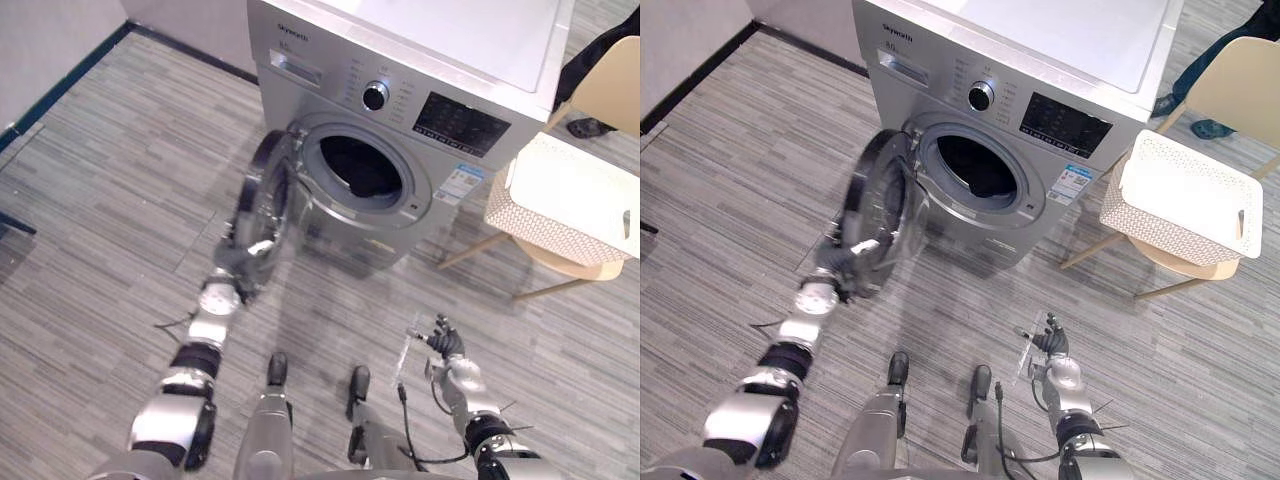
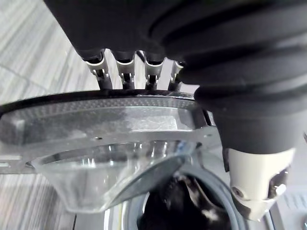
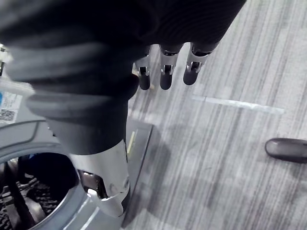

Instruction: Pick up the laundry basket with both hands and put the clothes into the washing machine.

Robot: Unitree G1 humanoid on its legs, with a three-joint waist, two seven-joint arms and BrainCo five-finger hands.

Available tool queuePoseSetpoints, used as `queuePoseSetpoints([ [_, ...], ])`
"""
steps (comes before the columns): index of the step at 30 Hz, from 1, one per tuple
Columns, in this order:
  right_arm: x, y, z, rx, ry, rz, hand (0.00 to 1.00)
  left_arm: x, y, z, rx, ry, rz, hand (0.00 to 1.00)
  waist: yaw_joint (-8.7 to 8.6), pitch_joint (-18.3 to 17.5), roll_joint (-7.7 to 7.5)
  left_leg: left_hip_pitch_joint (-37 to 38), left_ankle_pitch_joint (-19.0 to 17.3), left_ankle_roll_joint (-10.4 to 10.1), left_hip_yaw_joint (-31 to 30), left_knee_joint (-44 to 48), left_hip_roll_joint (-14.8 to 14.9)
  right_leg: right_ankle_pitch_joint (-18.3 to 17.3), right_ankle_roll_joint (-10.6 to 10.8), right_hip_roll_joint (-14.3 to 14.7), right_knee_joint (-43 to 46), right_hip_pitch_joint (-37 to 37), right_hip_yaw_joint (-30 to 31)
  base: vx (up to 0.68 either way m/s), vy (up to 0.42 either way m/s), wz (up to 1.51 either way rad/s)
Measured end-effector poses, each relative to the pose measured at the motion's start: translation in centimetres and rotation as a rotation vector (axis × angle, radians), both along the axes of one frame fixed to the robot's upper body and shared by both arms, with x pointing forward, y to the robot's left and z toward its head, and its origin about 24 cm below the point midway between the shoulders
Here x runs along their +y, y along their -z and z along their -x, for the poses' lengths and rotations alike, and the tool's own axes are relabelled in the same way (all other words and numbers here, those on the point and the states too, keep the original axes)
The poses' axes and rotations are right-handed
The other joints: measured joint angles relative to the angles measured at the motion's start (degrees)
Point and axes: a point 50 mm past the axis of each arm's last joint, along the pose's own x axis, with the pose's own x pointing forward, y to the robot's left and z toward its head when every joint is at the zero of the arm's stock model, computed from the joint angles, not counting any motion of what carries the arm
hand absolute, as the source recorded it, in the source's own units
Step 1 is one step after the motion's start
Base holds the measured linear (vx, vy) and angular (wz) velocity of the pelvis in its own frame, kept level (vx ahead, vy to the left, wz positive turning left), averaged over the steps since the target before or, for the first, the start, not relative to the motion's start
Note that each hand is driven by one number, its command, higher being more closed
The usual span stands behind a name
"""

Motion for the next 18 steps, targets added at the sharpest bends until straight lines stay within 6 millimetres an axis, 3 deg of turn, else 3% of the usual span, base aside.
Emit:
queuePoseSetpoints([
  [2,0.2,-0.7,-1.1,-0.024,-0.007,0.006,0.00,-4.3,-0.8,0.1,-0.014,0.156,0.035,0.00,-1.66,0.97,1.34,-0.13,0.50,0.66,1.57,-0.05,-0.73,0.62,0.92,-0.93,-0.06,-0.57,1.06,-0.02,0.053,-0.13],
  [3,0.2,-1.1,-1.5,-0.034,-0.005,0.012,0.00,-5.3,-1.3,-0.1,-0.025,0.185,0.048,0.00,-2.23,1.47,1.69,-0.16,0.52,0.67,2.17,-0.02,-0.98,0.79,1.17,-1.30,-0.04,-0.71,1.35,-0.02,0.078,-0.19],
  [5,0.2,-2.4,-3.3,-0.072,-0.012,0.025,0.00,-7.5,-4.3,-1.6,-0.093,0.231,0.105,0.00,-3.63,2.40,3.01,-1.20,1.40,1.69,4.28,-0.10,-1.61,1.59,2.05,-1.91,-0.24,-2.71,3.20,-0.02,0.069,-0.40],
  [7,0.1,-4.6,-5.9,-0.126,-0.009,0.045,0.00,-7.9,-11.5,-5.8,-0.237,0.193,0.112,0.00,-5.43,4.04,4.18,-2.62,3.48,3.11,7.70,-3.14,-2.99,4.00,3.64,-2.72,-1.39,-6.66,6.69,-0.03,0.057,-0.61],
  [9,0.2,-6.2,-7.5,-0.182,-0.009,0.042,0.00,-5.7,-18.7,-8.6,-0.375,0.085,0.098,0.00,-6.77,6.52,4.16,-3.11,4.97,4.03,10.61,-5.90,-4.01,6.26,4.02,-3.56,-2.97,-9.25,9.76,-0.02,0.065,-0.59],
  [11,-0.4,-6.8,-7.5,-0.224,0.034,0.024,0.00,-1.2,-26.5,-9.6,-0.531,-0.057,0.069,0.00,-8.69,8.26,3.96,-6.09,5.34,4.59,13.21,-6.02,-4.44,8.32,4.18,-3.57,-3.66,-13.27,12.78,-0.01,0.055,-0.49],
  [13,-0.5,-5.5,-5.7,-0.213,0.074,0.015,0.00,1.9,-30.0,-9.2,-0.616,-0.154,0.068,0.00,-9.26,9.47,3.98,-7.32,5.08,4.84,14.52,-5.78,-4.01,8.57,4.23,-3.47,-3.68,-14.96,14.18,0.05,0.027,-0.33],
  [14,-1.1,-3.9,-3.6,-0.173,0.104,0.025,0.00,3.0,-30.5,-9.0,-0.638,-0.176,0.058,0.00,-9.10,9.57,4.04,-7.50,4.57,4.63,14.82,-5.55,-3.22,8.60,4.25,-2.68,-3.67,-15.19,14.65,0.07,0.015,-0.26],
  [17,-0.8,-1.2,0.6,-0.093,0.137,0.029,0.00,3.1,-29.5,-8.8,-0.647,-0.176,0.057,0.00,-8.11,9.50,4.12,-6.88,3.36,3.41,14.50,-4.75,-0.80,9.20,4.71,-0.58,-3.44,-14.34,14.59,0.06,-0.017,-0.13],
  [18,-0.7,-1.0,0.9,-0.088,0.138,0.027,0.00,3.0,-29.2,-8.8,-0.649,-0.172,0.058,0.00,-7.97,9.49,4.12,-6.69,3.32,3.35,14.46,-4.74,-0.43,9.20,4.71,-0.24,-3.11,-14.31,14.52,0.03,-0.023,-0.04],
])
